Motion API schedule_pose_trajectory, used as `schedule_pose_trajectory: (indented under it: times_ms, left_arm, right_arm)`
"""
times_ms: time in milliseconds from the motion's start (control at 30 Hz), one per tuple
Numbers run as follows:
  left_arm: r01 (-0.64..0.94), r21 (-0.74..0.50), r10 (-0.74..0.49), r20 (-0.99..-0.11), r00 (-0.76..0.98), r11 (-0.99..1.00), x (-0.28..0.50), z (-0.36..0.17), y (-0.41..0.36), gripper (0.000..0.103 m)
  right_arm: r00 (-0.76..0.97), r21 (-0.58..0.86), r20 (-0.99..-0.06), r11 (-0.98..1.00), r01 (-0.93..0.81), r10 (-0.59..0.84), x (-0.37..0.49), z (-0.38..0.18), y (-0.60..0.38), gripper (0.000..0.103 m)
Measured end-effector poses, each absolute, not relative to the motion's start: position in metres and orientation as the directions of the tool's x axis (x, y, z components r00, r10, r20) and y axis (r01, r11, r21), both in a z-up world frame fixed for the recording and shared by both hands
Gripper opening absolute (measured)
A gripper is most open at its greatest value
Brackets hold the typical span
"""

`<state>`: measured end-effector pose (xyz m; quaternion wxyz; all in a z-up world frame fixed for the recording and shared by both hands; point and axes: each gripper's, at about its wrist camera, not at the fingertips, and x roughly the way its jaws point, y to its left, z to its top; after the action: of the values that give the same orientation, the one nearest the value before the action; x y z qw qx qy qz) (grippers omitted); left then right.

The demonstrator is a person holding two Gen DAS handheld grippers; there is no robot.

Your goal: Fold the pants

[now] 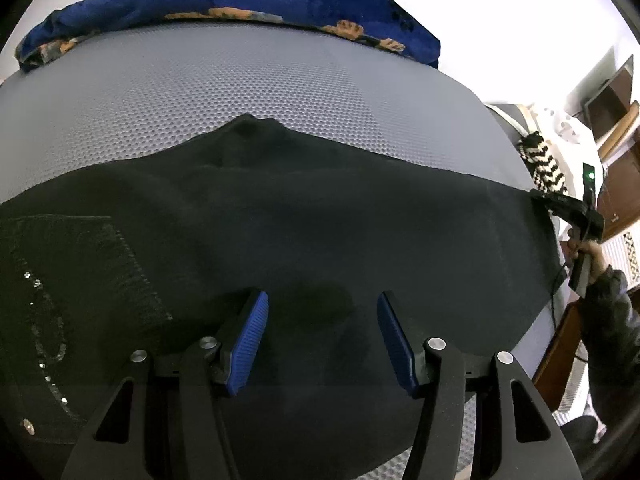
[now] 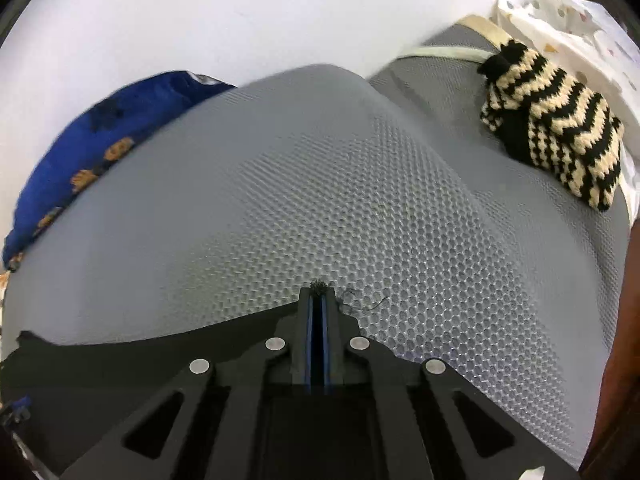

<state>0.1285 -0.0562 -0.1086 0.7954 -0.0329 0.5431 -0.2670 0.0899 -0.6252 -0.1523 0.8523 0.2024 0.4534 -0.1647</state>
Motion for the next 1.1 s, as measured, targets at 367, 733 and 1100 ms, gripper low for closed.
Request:
schedule_pose_trajectory:
  times_ms: [367,733,1100]
  left_arm:
    - [0.495,-0.309,-0.488,-0.825,0.286,0.812,0.107,-0.092,-0.064,0.058]
    - [0.620,-0.277,-0.494,-0.845,0.207,0.734,0.064,-0.108,-0.065,0.058]
    - [0.464,-0.254,-0.470,-0.765,0.441,0.849,0.092,-0.077,-0.024,0.058]
  right_arm:
    - [0.538,0.218,-0.838,0.842,0.493,-0.098,0.038,-0.106,-0.612,0.031]
    - [0.427,0.150,-0.898,0.844,0.515,-0.102,-0.034,-0.146,-0.573,0.023]
    - [0.495,0.211,-0.869,0.924,0.320,0.027,0.026,-0.097,-0.507,0.028]
